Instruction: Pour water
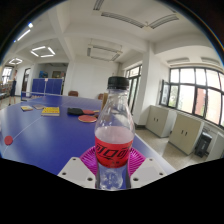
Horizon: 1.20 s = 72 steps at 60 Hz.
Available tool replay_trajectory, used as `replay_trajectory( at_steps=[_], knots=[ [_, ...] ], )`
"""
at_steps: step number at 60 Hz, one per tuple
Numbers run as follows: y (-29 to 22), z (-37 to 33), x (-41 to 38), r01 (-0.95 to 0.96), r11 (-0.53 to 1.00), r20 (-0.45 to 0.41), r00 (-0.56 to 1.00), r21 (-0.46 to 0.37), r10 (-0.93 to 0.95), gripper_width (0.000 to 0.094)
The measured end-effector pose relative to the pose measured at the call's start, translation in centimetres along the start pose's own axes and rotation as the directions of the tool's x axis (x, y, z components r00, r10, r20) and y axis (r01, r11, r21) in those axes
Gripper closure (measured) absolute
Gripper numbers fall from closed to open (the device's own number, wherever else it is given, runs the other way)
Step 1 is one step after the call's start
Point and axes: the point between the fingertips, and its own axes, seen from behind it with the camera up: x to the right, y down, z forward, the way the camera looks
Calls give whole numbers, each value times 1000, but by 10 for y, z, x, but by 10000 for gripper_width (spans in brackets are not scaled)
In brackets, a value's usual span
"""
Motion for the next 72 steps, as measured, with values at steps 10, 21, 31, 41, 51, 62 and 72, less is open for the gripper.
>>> replay_trajectory(
  at_steps=[10, 21, 31, 41, 51, 62, 72],
  knots=[
    [-86, -29, 4, 226, 973, -185, 959, 55, -213, 597],
    [-228, -80, -59, 646, 758, -427, 713, 92, -556, 596],
    [-333, -113, -204, 964, 261, -556, 240, 43, -796, 592],
    [-344, -121, -391, 981, -158, -545, -74, 109, -835, 595],
    [-286, -113, -532, 834, -530, -533, -382, 153, -755, 595],
    [-223, -110, -601, 694, -701, -519, -544, 165, -660, 596],
    [-215, -116, -609, 685, -702, -511, -541, 193, -668, 598]
  ],
)
